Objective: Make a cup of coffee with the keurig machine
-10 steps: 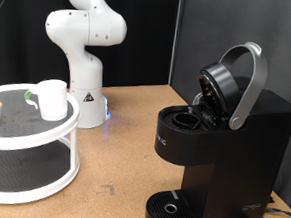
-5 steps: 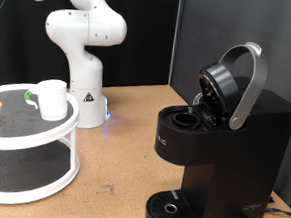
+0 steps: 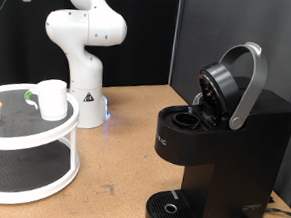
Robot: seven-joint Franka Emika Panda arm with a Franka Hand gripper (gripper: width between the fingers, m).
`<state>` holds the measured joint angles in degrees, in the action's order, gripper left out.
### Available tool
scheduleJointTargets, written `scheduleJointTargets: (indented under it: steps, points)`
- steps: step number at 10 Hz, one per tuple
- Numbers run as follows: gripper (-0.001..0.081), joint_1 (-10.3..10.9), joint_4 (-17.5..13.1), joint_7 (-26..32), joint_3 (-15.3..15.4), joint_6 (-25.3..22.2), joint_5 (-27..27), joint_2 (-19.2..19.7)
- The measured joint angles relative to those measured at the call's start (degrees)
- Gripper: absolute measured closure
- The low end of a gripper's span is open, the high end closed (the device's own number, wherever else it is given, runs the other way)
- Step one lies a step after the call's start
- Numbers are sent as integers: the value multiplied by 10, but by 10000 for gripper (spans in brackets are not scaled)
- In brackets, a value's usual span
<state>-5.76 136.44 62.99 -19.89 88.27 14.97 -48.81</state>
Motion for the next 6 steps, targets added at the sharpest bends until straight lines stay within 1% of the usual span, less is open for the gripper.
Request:
scheduleJointTargets:
  steps: [2, 3, 6]
  points:
    - [6, 0, 3, 7, -3, -1, 8, 3]
    - [6, 0, 11, 16, -13, 12, 18, 4]
    - [6, 0, 51, 51, -62, 77, 41, 15]
